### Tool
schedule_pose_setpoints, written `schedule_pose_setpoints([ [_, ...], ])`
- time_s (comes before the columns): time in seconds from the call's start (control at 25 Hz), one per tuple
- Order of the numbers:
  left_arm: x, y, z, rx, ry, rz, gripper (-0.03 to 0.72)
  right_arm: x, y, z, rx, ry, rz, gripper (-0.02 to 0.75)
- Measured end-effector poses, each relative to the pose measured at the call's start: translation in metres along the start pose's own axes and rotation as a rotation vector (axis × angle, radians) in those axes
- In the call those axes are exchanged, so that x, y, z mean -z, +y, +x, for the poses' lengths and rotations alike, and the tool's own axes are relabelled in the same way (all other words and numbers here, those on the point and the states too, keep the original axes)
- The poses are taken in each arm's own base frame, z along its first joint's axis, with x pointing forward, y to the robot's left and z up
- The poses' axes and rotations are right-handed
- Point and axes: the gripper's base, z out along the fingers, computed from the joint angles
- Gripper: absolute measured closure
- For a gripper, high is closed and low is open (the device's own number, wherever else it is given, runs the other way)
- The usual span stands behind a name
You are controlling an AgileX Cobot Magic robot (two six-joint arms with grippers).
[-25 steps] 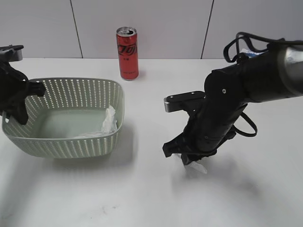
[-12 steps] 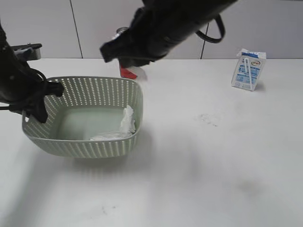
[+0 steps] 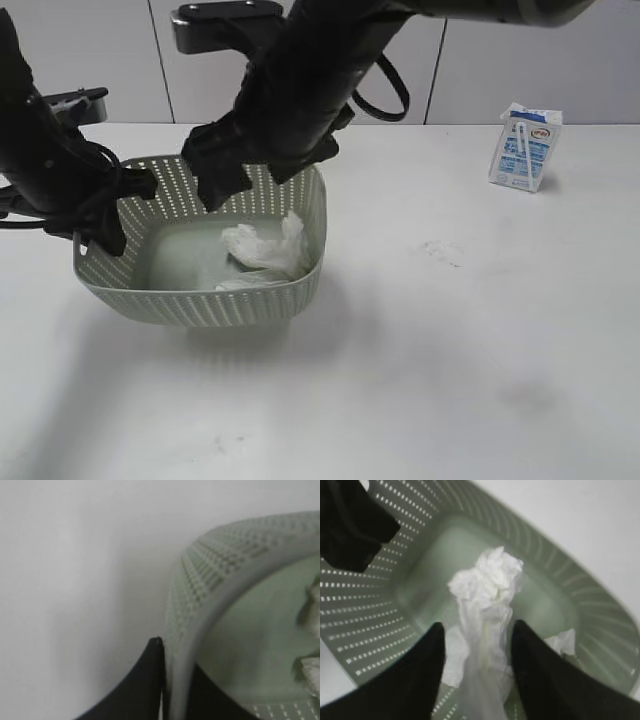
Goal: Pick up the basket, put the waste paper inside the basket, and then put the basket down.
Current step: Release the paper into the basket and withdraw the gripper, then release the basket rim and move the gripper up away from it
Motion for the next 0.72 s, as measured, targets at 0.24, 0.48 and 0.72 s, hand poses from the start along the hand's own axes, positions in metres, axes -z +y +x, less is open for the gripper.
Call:
schedule_pose_setpoints([
  [0.24,-0.007,-0.02,-0.009,-0.033,0.003,0.027,0.689,0.049,-0.083,0.002,-0.192,0.04,0.108,0.1],
  [0.48,-0.04,-0.05,-0.026,-0.014,0.045,0.045,0.689,0.133,-0.166,0.033,-0.358,0.045,0.289,0.105],
  [0.72,-0.057,-0.047,-0.03,0.007,0.063,0.028,0.634,0.185,-0.171,0.092,-0.426,0.038,0.394,0.12],
])
